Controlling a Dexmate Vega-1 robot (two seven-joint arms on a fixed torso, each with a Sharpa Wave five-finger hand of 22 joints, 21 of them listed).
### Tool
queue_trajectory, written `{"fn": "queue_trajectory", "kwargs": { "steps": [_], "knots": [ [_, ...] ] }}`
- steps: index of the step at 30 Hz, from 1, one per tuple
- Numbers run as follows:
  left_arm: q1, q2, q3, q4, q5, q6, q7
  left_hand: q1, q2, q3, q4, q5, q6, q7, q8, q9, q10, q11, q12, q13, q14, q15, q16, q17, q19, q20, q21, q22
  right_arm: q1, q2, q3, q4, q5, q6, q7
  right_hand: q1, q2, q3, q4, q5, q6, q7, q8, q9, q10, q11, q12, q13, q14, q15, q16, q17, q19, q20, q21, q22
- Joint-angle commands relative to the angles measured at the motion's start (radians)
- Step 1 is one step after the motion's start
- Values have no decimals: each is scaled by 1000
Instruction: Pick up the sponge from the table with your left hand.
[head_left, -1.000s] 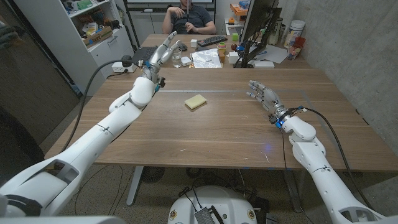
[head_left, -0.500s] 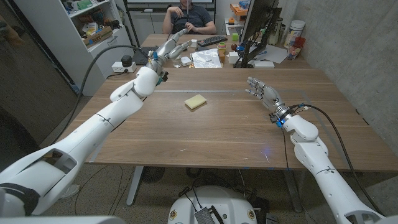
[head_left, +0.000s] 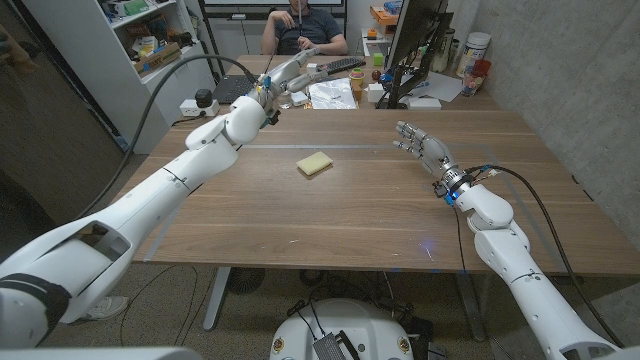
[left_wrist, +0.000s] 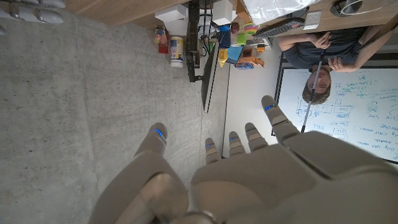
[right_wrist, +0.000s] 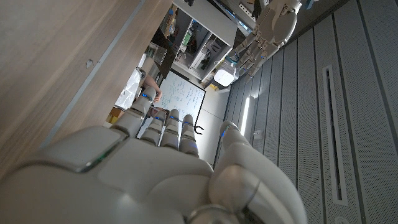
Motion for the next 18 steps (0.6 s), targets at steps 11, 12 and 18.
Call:
{"fn": "queue_trajectory", "kwargs": {
  "steps": [11,12,18],
  "knots": [
    [-91,-26,80,44,57,24,-198,47,-11,-3,-31,17,-15,-1,7,2,-24,-5,-2,4,2,22,6,1,51,17,3,-3,17,-18,-27,29,11,34,-3,-10,-8,-3,-4,5,15,-1,6,5,7,4,7,3,10,8,4,4,12,2,7,4],
    [-92,-26,82,44,57,27,-206,50,-12,-4,-33,17,-16,-1,7,2,-24,-6,-2,4,3,18,7,1,53,16,3,-3,20,-19,-28,32,12,34,-1,-11,-9,-4,-4,5,15,-1,6,5,7,5,7,3,10,11,4,4,12,2,7,4],
    [-110,-21,109,39,101,66,-247,56,-19,-8,-38,19,-19,0,7,3,-22,-6,0,4,0,15,5,1,52,19,-2,-4,28,-14,-32,49,20,45,9,-15,-9,-5,-2,5,16,-1,6,5,7,4,7,3,11,14,5,5,12,4,8,4]
  ]
}}
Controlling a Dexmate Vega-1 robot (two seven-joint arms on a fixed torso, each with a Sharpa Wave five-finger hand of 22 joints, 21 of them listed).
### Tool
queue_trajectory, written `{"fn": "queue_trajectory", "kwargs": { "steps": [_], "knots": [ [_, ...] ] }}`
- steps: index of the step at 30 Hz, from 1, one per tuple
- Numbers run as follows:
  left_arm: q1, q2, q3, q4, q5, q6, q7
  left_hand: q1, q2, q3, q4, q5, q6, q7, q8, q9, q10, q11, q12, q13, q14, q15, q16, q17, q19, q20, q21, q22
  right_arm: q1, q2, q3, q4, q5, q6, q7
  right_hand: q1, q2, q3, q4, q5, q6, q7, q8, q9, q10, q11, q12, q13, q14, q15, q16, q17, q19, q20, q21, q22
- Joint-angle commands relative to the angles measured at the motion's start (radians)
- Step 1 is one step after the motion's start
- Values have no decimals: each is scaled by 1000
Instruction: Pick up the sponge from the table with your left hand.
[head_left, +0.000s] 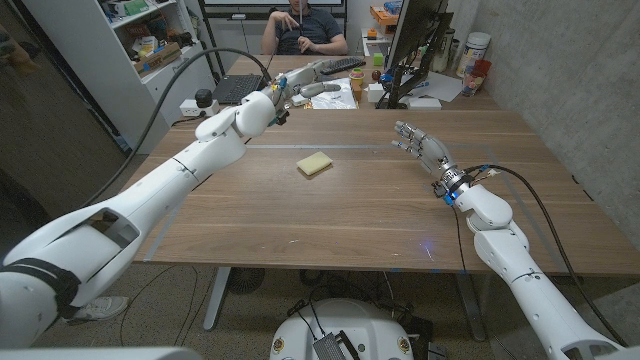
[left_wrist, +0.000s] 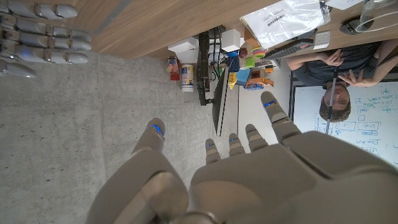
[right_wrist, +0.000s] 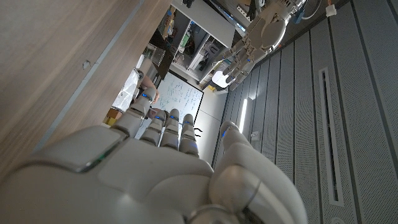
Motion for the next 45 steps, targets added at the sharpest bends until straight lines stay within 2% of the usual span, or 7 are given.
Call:
{"fn": "queue_trajectory", "kwargs": {
  "steps": [1,11,20,30,45],
  "knots": [
    [-38,1,45,6,51,55,-103,16,-6,1,-10,5,-9,0,7,3,-3,1,8,4,-2,-3,6,1,5,6,-2,1,18,0,-12,30,7,18,12,-10,-4,-6,-1,5,7,0,6,5,8,3,7,3,5,9,5,5,12,4,8,4],
    [-77,-15,86,49,54,76,-208,37,-15,-3,-21,9,-15,-1,8,3,12,3,15,5,5,-3,8,2,8,13,-11,1,20,4,-12,40,9,25,12,-18,-6,-9,2,5,8,0,6,5,7,2,7,3,4,13,5,7,12,8,7,4],
    [-94,-28,112,94,50,61,-242,62,-25,-7,-29,13,-17,0,10,4,22,9,18,5,16,-4,11,2,15,1,-17,1,20,6,-11,44,9,32,10,-23,-7,-11,5,5,8,-1,6,5,8,2,7,3,4,18,5,7,12,9,7,4],
    [-109,-36,139,124,56,75,-287,91,-42,-14,-36,19,-19,0,12,4,33,15,22,5,35,-5,15,3,34,3,-20,1,28,6,-15,53,10,36,17,-27,-9,-12,6,6,9,0,6,5,8,1,7,3,4,22,5,6,12,10,7,4],
    [-174,-61,202,176,83,111,-414,131,-56,-19,-40,27,-15,1,17,5,39,20,23,6,44,-3,14,3,47,2,-27,1,36,10,-19,70,12,52,26,-34,-11,-14,9,7,9,-1,6,5,8,1,6,3,6,26,5,6,12,15,7,4]
  ]
}}
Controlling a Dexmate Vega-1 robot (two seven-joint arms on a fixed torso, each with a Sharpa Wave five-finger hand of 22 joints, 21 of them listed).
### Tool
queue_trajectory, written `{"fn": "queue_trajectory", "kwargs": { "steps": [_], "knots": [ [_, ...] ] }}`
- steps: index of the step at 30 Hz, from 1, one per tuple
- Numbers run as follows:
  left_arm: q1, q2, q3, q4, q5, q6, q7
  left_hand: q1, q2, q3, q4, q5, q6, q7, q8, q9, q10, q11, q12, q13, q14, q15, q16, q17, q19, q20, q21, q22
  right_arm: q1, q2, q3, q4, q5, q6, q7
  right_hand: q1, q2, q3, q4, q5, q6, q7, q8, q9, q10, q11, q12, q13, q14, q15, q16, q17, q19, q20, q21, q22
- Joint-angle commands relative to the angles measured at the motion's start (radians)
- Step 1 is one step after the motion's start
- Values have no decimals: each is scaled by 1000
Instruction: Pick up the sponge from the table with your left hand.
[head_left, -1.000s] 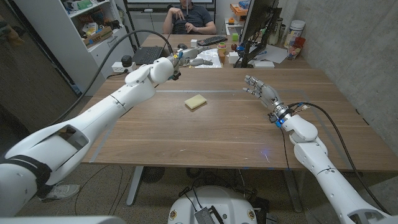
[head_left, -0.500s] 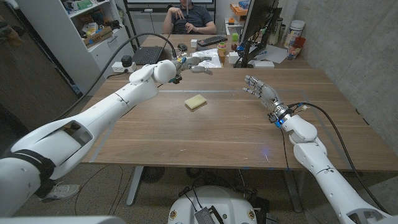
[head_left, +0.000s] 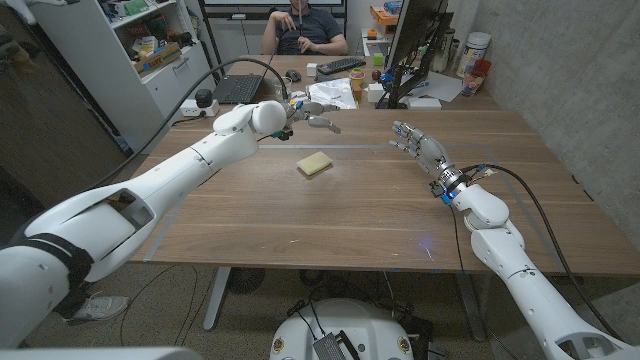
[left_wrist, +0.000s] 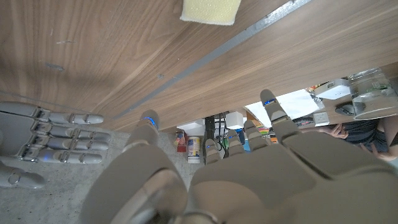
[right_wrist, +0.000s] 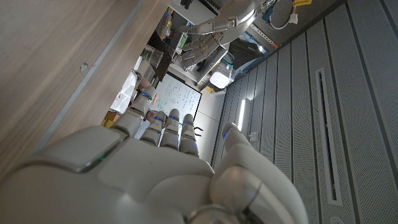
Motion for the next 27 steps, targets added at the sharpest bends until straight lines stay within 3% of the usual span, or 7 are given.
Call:
{"fn": "queue_trajectory", "kwargs": {
  "steps": [1,14,20,27],
  "knots": [
    [-52,-23,52,46,26,29,-98,21,-4,1,-4,7,-1,-3,5,5,0,1,3,6,6,6,6,2,5,2,-5,1,5,3,-2,12,2,16,8,-13,0,-5,0,7,10,-1,6,5,8,0,6,3,2,4,5,1,1,4,7,4],
    [-107,-59,114,106,36,35,-215,54,-19,-7,-4,14,5,-3,8,6,3,6,3,6,8,12,4,2,2,5,-17,1,10,1,-3,16,1,19,6,-16,-2,-6,1,8,11,-3,6,6,8,2,6,3,6,9,6,1,2,8,7,4],
    [-121,-53,146,93,68,54,-268,65,-25,-11,-3,17,7,-3,8,6,5,9,3,6,11,15,4,3,3,8,-20,2,12,2,0,24,5,25,7,-18,-2,-7,2,8,11,-3,6,6,7,-1,6,3,5,10,6,1,2,9,8,4],
    [-97,-30,134,59,72,77,-271,87,-35,-18,-2,23,8,-3,8,6,2,13,2,7,10,21,2,3,10,13,-25,2,15,3,3,33,9,31,11,-21,-3,-8,4,9,11,-4,6,6,8,1,6,3,7,12,6,1,5,10,8,4]
  ]
}}
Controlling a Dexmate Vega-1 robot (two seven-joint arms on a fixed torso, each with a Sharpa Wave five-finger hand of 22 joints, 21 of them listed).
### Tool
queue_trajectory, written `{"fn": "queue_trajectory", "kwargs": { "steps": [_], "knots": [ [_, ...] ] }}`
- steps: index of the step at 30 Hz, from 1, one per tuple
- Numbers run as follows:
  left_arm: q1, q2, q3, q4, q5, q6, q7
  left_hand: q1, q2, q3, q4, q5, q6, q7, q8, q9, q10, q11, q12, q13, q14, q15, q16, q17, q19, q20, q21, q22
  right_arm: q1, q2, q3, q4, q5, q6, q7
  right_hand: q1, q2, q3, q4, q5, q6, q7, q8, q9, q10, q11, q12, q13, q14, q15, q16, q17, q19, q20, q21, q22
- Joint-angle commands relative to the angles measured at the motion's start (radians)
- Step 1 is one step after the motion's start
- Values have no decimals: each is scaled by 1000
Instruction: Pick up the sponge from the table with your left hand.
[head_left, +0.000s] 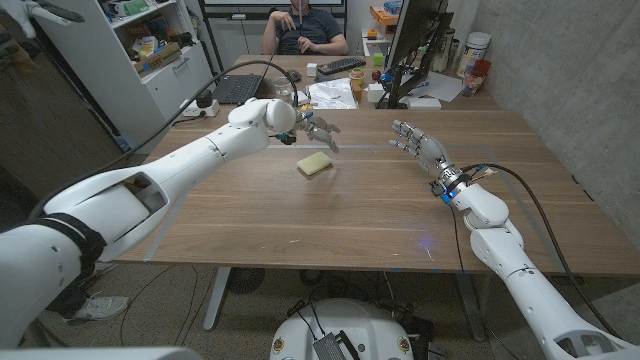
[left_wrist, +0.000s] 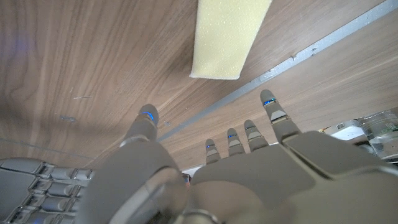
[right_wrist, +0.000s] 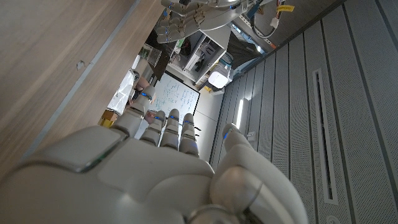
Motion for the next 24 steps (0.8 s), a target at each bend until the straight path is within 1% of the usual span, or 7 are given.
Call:
{"fn": "queue_trajectory", "kwargs": {
  "steps": [1,8,13,16,19,22,24],
  "knots": [
    [6,22,16,-29,21,34,-48,24,-4,-7,1,10,7,-3,4,6,-7,6,1,2,-1,14,2,2,7,12,-5,2,5,3,4,15,7,12,7,-11,-3,-3,-1,5,6,1,6,6,8,0,6,3,2,6,6,3,5,11,8,4],
    [17,33,23,-40,31,69,-78,39,-12,-14,3,15,1,-3,1,5,-13,11,-2,2,-3,19,1,3,13,18,-8,3,7,5,5,19,8,16,7,-13,-3,-4,0,5,6,1,6,6,9,-1,6,3,3,7,7,3,7,11,9,4],
    [30,43,27,-45,45,82,-80,46,-16,-19,5,17,-2,-3,-1,5,-19,13,-4,2,-3,24,0,3,17,22,-10,3,5,7,7,20,9,23,6,-15,-4,-4,1,5,7,1,6,6,10,-1,6,3,4,8,7,3,7,12,9,4],
    [42,48,22,-46,48,78,-62,50,-17,-21,6,18,-3,-3,-2,5,-21,13,-4,2,-3,26,0,3,18,23,-12,3,4,6,6,20,11,24,10,-15,-4,-4,1,5,8,2,7,6,10,0,6,3,4,8,7,3,9,12,9,4],
    [45,52,35,-49,80,78,-47,54,-18,-24,7,19,-3,-3,-2,5,-21,13,-4,2,0,27,1,3,22,23,-12,3,1,6,6,16,11,27,9,-16,-4,-4,2,5,8,2,7,6,10,0,7,3,5,8,7,3,9,13,10,4],
    [59,49,20,-39,72,77,-23,62,-18,-27,10,21,0,-3,0,6,-16,6,-2,3,7,23,4,3,31,21,-12,4,-2,3,7,13,11,28,8,-17,-5,-5,2,6,9,2,7,6,11,-2,7,3,5,9,7,3,10,13,10,4],
    [58,44,20,-24,68,70,-23,67,-17,-29,11,23,3,-3,1,6,-11,7,0,3,13,24,6,3,36,21,-12,4,-7,0,9,7,6,26,0,-18,-5,-5,2,6,8,2,6,6,11,-2,7,3,5,10,7,3,10,14,10,4]
  ]
}}
